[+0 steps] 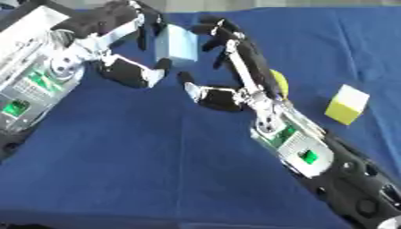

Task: Pick up the objects with one hand, pass them to the other hand, and then place them into the box on the other side of the table.

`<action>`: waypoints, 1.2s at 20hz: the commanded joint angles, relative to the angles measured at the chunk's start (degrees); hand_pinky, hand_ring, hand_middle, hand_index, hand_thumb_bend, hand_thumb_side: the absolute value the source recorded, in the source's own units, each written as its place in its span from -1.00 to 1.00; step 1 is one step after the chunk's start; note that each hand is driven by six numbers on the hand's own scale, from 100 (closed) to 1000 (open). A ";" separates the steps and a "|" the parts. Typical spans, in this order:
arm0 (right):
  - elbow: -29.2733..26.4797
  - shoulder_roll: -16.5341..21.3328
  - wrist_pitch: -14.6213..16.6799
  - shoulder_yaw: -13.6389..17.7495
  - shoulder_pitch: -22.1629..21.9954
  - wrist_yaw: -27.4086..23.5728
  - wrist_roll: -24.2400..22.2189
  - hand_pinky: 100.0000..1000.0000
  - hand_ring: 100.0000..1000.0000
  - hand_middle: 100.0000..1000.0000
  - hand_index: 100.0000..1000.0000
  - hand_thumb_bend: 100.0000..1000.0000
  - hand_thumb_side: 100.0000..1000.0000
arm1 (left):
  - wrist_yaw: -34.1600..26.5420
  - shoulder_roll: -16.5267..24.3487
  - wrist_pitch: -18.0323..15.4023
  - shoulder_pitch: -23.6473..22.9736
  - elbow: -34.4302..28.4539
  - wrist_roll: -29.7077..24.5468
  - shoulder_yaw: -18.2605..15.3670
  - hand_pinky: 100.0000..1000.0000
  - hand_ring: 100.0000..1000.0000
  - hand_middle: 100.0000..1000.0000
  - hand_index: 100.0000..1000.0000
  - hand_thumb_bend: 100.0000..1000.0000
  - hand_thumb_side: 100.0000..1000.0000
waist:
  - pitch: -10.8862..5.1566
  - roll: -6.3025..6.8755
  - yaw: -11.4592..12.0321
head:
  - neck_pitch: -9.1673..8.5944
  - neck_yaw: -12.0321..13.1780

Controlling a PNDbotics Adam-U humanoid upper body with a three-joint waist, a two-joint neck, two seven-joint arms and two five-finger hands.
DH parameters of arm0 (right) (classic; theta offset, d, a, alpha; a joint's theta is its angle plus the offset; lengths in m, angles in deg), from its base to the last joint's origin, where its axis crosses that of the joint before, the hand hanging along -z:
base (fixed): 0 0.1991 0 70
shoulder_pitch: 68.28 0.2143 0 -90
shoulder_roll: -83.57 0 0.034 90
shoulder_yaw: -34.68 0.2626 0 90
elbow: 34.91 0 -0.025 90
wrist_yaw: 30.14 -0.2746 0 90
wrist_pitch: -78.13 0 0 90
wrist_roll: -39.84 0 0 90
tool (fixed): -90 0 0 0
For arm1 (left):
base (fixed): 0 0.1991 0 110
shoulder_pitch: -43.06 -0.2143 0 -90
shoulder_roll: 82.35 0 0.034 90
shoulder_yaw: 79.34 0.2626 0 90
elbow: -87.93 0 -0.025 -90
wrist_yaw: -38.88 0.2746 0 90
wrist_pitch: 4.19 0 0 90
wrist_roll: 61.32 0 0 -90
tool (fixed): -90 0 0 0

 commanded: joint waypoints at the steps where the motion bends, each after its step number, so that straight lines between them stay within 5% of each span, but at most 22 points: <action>1: -1.23 0.90 -0.44 0.45 0.33 0.10 0.85 -0.22 0.27 0.73 0.59 -0.38 -1.00 | 0.84 1.45 0.39 1.17 -0.76 -0.55 -0.89 0.39 -0.05 -0.56 -0.36 -1.00 -0.63 | -1.33 -0.07 0.17 | 0.15 0.21; 10: -1.23 1.38 -1.20 0.43 -0.14 -0.75 2.25 -0.22 0.27 0.73 0.58 -0.32 -1.00 | 2.11 3.64 1.72 1.45 -1.35 -0.72 -2.37 0.40 -0.04 -0.55 -0.35 -1.00 -0.62 | -1.75 -0.04 0.49 | 0.33 0.41; 24: -1.23 2.14 -0.41 0.61 -0.70 -3.69 2.95 -0.24 0.27 0.66 0.50 -0.20 -0.95 | 0.72 13.33 4.56 -0.25 -2.19 -0.12 -7.02 0.40 -0.04 -0.54 -0.34 -1.00 -0.61 | -1.88 0.03 0.31 | 0.35 0.73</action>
